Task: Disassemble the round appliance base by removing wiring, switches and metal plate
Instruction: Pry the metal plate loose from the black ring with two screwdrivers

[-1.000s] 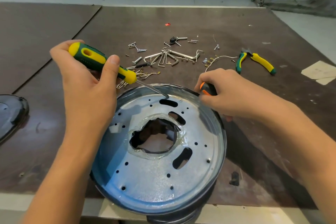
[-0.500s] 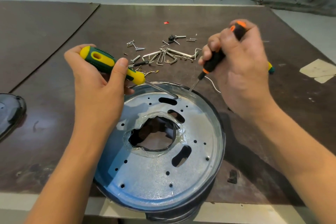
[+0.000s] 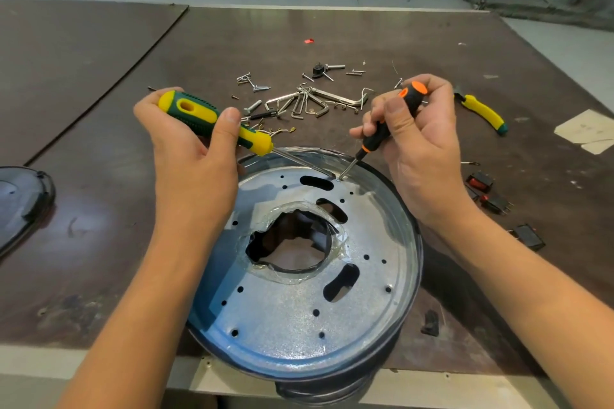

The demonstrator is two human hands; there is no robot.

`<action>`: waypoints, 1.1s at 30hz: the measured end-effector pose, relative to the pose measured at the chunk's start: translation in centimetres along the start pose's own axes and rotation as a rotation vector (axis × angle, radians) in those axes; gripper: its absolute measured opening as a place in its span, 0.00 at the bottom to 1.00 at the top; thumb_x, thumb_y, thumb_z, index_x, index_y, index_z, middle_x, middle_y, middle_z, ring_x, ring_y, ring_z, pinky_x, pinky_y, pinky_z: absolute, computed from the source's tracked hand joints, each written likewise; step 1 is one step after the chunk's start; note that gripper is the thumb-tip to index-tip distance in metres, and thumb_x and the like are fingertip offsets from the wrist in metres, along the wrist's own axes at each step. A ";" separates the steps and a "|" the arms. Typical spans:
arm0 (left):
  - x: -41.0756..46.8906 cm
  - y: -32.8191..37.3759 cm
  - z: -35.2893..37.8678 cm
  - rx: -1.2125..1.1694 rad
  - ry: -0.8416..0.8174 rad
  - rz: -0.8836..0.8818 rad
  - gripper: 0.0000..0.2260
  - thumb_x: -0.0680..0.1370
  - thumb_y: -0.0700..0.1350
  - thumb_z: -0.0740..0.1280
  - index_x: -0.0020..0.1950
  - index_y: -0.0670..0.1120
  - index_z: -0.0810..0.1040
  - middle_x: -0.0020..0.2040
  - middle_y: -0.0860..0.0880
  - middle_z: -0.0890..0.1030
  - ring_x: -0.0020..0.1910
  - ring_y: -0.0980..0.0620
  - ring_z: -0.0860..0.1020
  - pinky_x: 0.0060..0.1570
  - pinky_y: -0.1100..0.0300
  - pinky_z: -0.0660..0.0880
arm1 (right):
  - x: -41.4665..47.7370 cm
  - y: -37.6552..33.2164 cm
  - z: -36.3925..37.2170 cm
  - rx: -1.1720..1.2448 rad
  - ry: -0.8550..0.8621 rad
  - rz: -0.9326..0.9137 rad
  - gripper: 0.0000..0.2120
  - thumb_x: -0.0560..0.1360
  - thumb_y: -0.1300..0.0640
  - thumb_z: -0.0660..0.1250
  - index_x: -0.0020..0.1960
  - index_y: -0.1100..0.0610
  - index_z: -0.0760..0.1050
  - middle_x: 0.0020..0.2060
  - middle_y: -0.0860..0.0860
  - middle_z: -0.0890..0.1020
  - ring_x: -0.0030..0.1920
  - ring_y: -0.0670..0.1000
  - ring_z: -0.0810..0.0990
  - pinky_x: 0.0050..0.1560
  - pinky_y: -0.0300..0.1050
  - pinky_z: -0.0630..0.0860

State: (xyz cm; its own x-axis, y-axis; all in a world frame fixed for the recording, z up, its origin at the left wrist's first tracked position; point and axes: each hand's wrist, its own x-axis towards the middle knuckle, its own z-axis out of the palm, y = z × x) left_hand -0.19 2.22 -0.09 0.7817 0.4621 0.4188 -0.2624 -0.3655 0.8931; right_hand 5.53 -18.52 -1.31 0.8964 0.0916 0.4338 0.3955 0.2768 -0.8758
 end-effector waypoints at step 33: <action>0.5 -0.7 -0.1 0.006 -0.024 -0.013 0.36 0.80 0.52 0.67 0.81 0.45 0.51 0.69 0.42 0.71 0.65 0.41 0.76 0.65 0.42 0.74 | 0.2 -0.5 0.6 -0.093 -0.161 0.021 0.07 0.83 0.64 0.60 0.57 0.57 0.62 0.44 0.62 0.77 0.45 0.60 0.83 0.54 0.53 0.81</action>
State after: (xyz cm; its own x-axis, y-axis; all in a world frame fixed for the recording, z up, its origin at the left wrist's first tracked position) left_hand 0.33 2.78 -0.49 0.7985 0.4474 0.4027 -0.2485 -0.3644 0.8975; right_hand 5.37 -18.11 -0.64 0.8639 0.2509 0.4367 0.4005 0.1837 -0.8977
